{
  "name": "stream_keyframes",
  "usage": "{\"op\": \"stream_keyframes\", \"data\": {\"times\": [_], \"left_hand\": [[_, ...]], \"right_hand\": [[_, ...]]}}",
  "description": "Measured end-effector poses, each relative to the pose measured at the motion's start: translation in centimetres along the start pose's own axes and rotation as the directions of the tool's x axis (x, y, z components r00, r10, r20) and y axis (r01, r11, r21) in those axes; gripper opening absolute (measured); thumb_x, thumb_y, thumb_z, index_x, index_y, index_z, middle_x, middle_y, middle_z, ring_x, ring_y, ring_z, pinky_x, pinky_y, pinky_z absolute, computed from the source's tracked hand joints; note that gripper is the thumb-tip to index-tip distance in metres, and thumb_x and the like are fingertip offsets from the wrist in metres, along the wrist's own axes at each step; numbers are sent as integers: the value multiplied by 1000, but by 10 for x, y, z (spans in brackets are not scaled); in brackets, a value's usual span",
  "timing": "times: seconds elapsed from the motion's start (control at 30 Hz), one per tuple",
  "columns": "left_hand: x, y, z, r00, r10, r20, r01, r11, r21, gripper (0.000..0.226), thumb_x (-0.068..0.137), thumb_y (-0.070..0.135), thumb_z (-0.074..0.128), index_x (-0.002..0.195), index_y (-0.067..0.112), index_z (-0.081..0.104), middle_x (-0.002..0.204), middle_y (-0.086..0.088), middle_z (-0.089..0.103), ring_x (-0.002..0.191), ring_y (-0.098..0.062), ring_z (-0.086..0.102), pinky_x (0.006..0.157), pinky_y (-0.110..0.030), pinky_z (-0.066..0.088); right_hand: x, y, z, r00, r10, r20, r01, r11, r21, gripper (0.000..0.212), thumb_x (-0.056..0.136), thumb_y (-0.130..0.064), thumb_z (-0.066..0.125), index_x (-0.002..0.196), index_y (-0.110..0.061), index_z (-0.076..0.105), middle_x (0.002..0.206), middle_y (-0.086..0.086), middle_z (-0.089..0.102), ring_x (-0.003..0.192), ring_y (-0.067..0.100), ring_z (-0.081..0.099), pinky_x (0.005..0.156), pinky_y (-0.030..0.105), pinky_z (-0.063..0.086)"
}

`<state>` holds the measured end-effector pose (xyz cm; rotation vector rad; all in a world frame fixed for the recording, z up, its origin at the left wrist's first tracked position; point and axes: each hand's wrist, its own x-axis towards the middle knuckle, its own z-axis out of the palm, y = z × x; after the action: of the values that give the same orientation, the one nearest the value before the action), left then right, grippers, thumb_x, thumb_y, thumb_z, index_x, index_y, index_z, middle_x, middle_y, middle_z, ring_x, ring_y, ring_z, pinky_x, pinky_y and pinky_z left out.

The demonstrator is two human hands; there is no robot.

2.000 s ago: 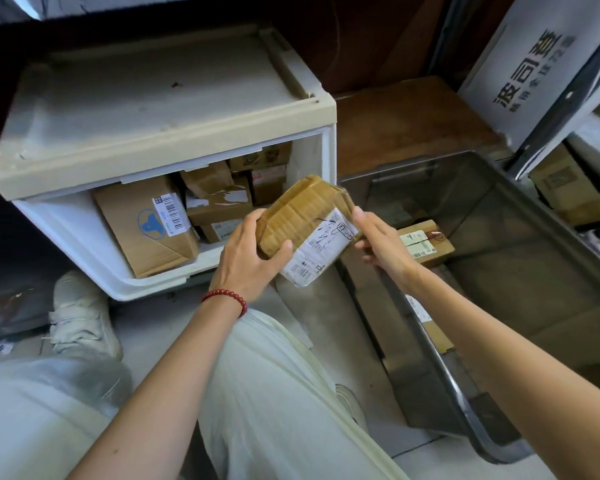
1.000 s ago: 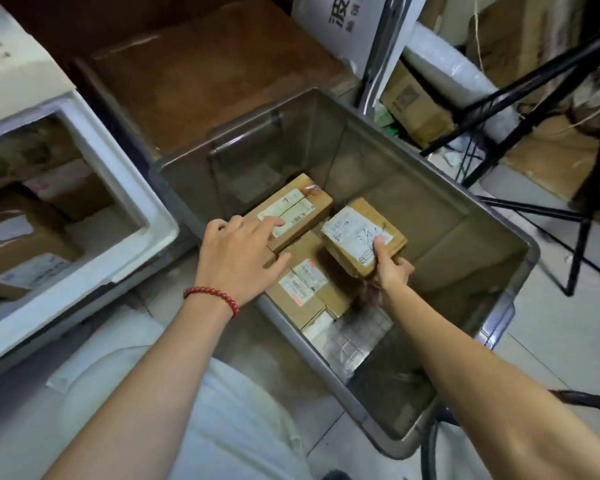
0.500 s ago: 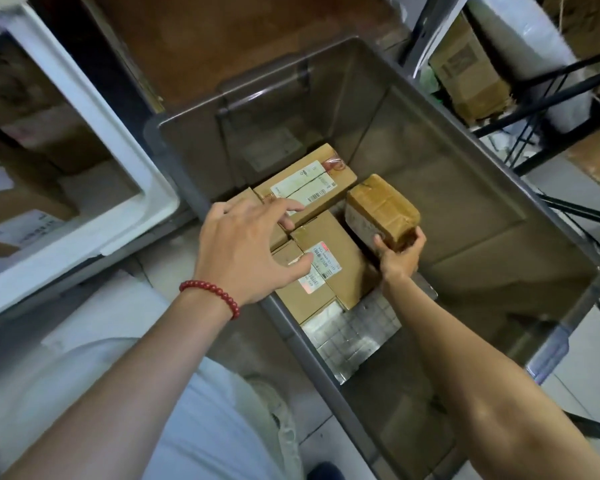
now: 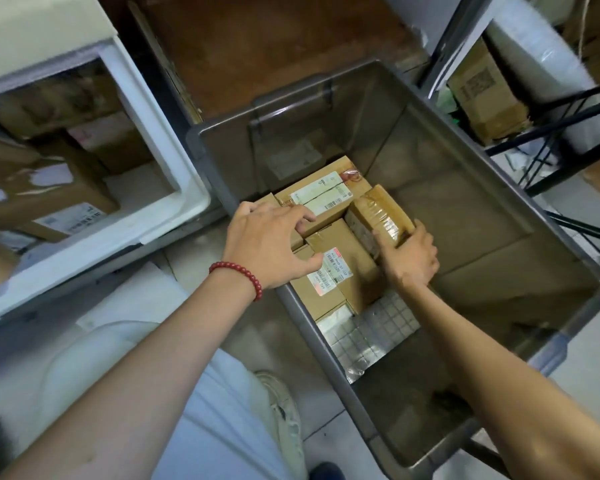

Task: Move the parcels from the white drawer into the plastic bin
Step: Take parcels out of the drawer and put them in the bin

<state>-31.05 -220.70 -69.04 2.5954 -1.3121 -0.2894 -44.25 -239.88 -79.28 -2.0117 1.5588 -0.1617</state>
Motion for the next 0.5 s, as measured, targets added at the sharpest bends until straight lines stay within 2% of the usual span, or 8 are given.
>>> {"op": "stream_keyframes", "data": {"times": [0.07, 0.13, 0.23, 0.33, 0.43, 0.5], "left_hand": [[0, 2, -6, 1000, -6, 20, 4, 994, 107, 60, 77, 70, 47, 128, 38, 48, 118, 17, 58, 112, -10, 47, 98, -35, 29], [-2, 1, -15, 999, 32, -32, -23, 970, 242, 59, 83, 66, 43, 131, 32, 48, 127, 9, 56, 119, -16, 45, 100, -38, 29], [-16, -14, -39, 984, 49, -171, -6, 969, 246, 48, 91, 56, 42, 129, 27, 51, 128, 4, 56, 120, -18, 46, 99, -38, 31], [-40, -44, -67, 962, -25, -271, 79, 979, 189, 41, 91, 52, 45, 122, 28, 55, 120, 3, 61, 114, -21, 52, 95, -39, 35], [-73, -81, -83, 966, -64, -252, 122, 968, 220, 37, 90, 47, 51, 120, 27, 57, 113, 1, 64, 108, -25, 55, 86, -39, 40], [-100, -106, -85, 965, -118, -236, 167, 966, 200, 35, 89, 44, 54, 119, 26, 58, 110, 2, 64, 105, -25, 56, 79, -38, 42]], "right_hand": [[-23, -22, -11, 978, -210, -4, 210, 977, -27, 73, 85, -65, 52, 140, -18, 40, 143, 9, 45, 131, 29, 40, 110, 49, 31], [-42, -46, -24, 929, -369, -14, 369, 929, -18, 62, 88, -62, 51, 135, -22, 48, 139, 4, 49, 128, 25, 45, 107, 46, 35], [-66, -84, -47, 828, -560, -28, 560, 828, 30, 53, 89, -59, 52, 129, -26, 55, 134, -2, 53, 125, 18, 46, 102, 39, 38], [-95, -117, -65, 675, -738, 21, 738, 675, 16, 51, 88, -55, 57, 130, -26, 55, 134, -4, 53, 123, 16, 46, 101, 34, 37], [-132, -143, -71, 474, -878, 60, 880, 474, -16, 48, 87, -51, 62, 128, -25, 56, 130, -4, 55, 123, 16, 45, 99, 31, 38], [-157, -154, -65, 370, -920, 133, 926, 377, 28, 44, 88, -47, 63, 126, -24, 57, 128, -2, 55, 122, 17, 44, 97, 29, 39]]}}
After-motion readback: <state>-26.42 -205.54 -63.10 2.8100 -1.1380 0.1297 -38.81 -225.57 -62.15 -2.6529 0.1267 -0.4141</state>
